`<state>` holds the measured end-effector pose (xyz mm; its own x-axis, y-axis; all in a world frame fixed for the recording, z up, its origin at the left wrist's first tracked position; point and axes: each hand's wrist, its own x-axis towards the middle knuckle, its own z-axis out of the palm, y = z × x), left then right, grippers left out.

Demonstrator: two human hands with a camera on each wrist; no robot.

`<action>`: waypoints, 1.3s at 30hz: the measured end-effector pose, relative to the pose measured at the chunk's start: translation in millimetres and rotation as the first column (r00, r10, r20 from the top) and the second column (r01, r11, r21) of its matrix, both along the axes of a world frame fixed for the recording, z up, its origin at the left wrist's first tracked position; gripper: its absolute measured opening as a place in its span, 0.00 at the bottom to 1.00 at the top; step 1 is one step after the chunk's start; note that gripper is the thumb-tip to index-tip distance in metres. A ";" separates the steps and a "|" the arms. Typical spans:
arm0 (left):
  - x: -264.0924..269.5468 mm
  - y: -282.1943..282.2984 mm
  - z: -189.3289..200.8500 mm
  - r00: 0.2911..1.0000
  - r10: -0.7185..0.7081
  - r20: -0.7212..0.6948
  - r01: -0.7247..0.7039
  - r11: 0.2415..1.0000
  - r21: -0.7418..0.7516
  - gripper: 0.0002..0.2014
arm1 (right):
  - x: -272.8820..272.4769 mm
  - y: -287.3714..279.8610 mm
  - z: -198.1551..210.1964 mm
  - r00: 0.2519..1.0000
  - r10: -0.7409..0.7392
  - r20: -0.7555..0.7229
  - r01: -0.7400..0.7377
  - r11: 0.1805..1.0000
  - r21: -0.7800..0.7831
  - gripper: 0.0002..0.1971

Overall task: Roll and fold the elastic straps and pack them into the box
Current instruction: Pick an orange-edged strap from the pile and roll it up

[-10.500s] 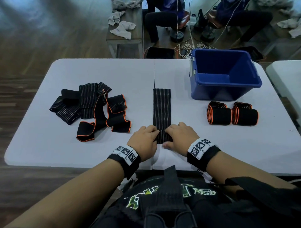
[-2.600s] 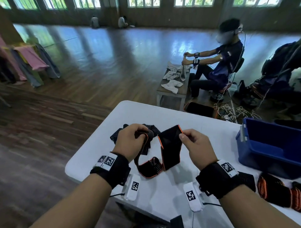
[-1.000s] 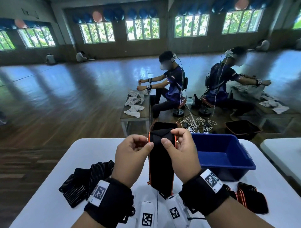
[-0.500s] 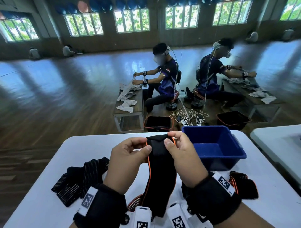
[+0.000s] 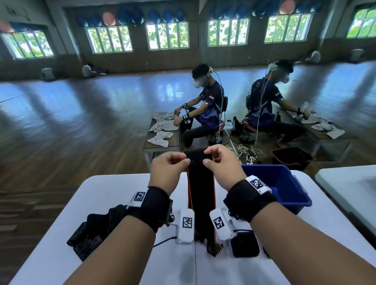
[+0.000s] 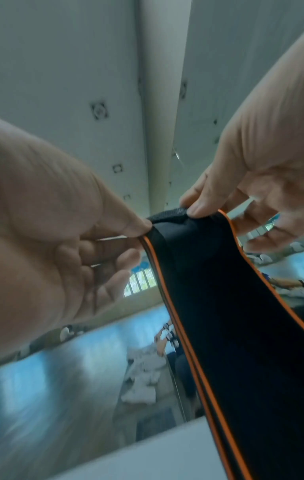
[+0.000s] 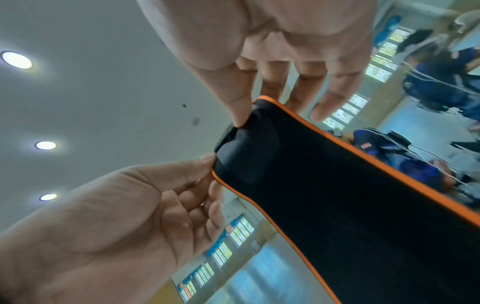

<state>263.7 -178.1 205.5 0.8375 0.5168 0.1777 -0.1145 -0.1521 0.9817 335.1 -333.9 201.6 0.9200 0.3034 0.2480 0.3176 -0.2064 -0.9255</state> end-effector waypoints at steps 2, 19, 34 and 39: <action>2.5 3.9 21.6 0.995 -0.011 0.096 0.012 1.000 -0.010 0.10 | 0.7 2.1 19.8 0.998 -0.013 0.057 0.010 0.999 0.052 0.15; -123.1 -10.4 -187.2 0.751 -0.110 -0.651 0.431 0.829 0.357 0.09 | -110.5 -37.0 -181.2 0.924 0.034 -0.381 -0.257 0.793 -0.553 0.10; -179.3 2.7 -203.4 0.716 -0.214 -0.665 0.535 0.780 0.324 0.04 | -142.6 -60.8 -186.4 0.858 0.189 -0.477 -0.455 0.711 -0.536 0.12; -140.8 39.3 -201.6 0.756 -0.113 -0.645 0.399 0.861 0.317 0.10 | -88.7 -41.3 -185.8 0.919 0.064 -0.389 -0.273 0.815 -0.510 0.08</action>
<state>122.9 -138.9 3.9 0.9316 0.2617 -0.2525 0.3621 -0.6056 0.7086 246.4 -375.2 15.8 0.8331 0.4492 -0.3228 0.0848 -0.6804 -0.7279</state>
